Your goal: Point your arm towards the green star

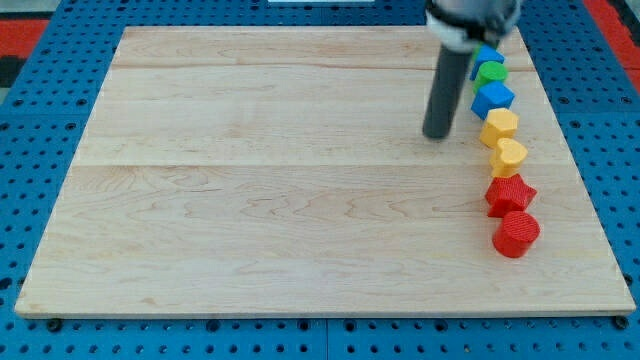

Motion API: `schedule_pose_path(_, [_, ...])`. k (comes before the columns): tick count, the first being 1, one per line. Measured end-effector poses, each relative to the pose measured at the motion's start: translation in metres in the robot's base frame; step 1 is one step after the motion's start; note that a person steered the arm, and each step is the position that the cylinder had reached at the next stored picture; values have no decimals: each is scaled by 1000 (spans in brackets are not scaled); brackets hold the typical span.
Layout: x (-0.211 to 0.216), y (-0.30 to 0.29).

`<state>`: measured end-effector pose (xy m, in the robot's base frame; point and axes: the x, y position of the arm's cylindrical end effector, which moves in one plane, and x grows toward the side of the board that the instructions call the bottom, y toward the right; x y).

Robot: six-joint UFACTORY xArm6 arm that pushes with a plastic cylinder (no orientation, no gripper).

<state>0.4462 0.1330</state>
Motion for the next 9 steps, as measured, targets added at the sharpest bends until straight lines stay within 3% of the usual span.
schedule_pose_path(1, [103,-1])
schedule_pose_path(2, [172,-1])
schedule_pose_path(3, [172,23])
schedule_pose_path(4, [171,131])
schedule_pose_path(5, [162,205])
schedule_pose_path(6, [119,207])
schedule_pose_path(7, [44,207])
schedule_pose_path(9, [-143,202])
